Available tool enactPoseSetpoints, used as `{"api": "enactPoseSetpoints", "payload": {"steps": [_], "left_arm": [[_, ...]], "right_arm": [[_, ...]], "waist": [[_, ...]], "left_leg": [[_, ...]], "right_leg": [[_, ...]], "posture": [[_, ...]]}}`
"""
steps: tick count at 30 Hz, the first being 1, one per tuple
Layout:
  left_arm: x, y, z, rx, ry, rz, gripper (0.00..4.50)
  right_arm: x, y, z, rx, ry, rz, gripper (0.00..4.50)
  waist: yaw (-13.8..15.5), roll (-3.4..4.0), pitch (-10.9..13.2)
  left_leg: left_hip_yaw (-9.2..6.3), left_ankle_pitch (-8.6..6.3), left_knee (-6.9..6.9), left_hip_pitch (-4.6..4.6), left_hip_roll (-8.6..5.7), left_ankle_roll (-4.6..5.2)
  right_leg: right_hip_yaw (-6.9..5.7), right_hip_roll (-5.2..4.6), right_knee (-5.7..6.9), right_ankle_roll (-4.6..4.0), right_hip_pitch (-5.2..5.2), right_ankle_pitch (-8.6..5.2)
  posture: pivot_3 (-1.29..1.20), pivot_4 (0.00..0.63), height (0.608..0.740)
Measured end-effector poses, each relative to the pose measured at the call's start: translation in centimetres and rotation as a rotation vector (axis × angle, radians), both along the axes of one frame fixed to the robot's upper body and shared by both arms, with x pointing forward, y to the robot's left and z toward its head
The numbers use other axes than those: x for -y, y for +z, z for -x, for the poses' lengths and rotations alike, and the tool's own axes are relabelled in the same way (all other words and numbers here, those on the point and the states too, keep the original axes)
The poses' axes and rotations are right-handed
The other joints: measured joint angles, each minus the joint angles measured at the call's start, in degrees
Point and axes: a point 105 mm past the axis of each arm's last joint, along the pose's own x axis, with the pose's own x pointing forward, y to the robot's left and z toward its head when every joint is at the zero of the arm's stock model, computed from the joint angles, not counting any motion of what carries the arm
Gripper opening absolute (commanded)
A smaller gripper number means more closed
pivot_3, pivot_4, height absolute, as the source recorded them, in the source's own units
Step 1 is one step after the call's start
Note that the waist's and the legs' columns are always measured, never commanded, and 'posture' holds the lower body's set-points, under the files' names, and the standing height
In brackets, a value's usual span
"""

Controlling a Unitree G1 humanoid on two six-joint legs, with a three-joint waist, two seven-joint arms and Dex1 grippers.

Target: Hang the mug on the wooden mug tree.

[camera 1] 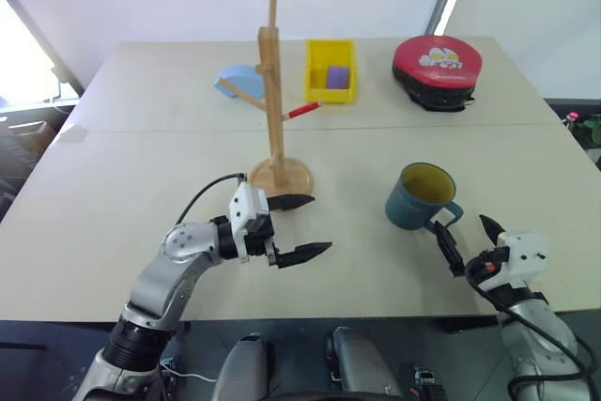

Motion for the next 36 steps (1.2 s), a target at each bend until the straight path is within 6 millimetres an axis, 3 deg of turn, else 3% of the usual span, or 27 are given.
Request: {"api": "enactPoseSetpoints", "payload": {"steps": [14,17,23,29,32,36], "left_arm": [[0.7,-0.3,0.8,-0.005,-0.032,-0.011,4.50],[0.7,-0.3,0.7,-0.004,-0.023,-0.008,4.50],[0.7,-0.2,0.7,0.003,-0.014,-0.005,4.50],[0.2,-0.3,0.6,0.008,0.009,0.000,4.50],[-1.2,-0.8,-0.2,-0.010,0.084,-0.009,4.50],[-3.7,-2.1,-1.1,-0.052,0.179,-0.039,4.50]], "right_arm": [[-0.1,-0.8,-1.3,0.004,-0.092,-0.103,4.45],[-0.5,-0.9,-1.7,0.004,-0.086,-0.118,3.17],[-1.0,-1.1,-1.9,-0.003,-0.070,-0.140,0.03],[-2.3,-1.4,-1.9,-0.028,0.005,-0.093,0.03],[-5.6,0.0,-1.8,-0.038,0.254,0.146,0.03],[-9.8,3.0,-2.6,0.051,0.490,0.292,0.03]], "waist": [[-0.03,0.01,0.00],[-0.06,0.01,0.00],[-0.02,0.01,0.00],[-0.15,0.06,0.00],[-0.42,0.09,0.00],[-0.46,0.10,0.05]], "left_leg": [[0.00,0.00,0.01,0.00,0.00,0.00],[-0.01,0.00,0.01,0.00,0.00,0.00],[0.00,0.00,0.01,0.00,0.00,0.00],[0.02,0.00,0.00,0.00,0.00,0.00],[0.03,0.00,0.00,0.02,0.04,0.00],[-0.01,0.00,0.07,0.00,0.06,0.01]], "right_leg": [[0.01,-0.01,0.00,0.00,-0.01,0.00],[0.01,0.00,0.01,0.00,-0.01,0.00],[0.01,-0.01,0.01,0.00,-0.01,0.00],[0.02,-0.01,0.01,0.00,-0.03,0.00],[0.01,0.06,0.01,0.00,-0.06,0.00],[-0.02,0.10,0.05,0.01,-0.08,0.00]], "posture": [[0.00,0.150,0.740],[0.00,0.150,0.740],[0.00,0.150,0.740],[0.00,0.150,0.740],[0.00,0.150,0.740],[0.00,0.150,0.740]]}}
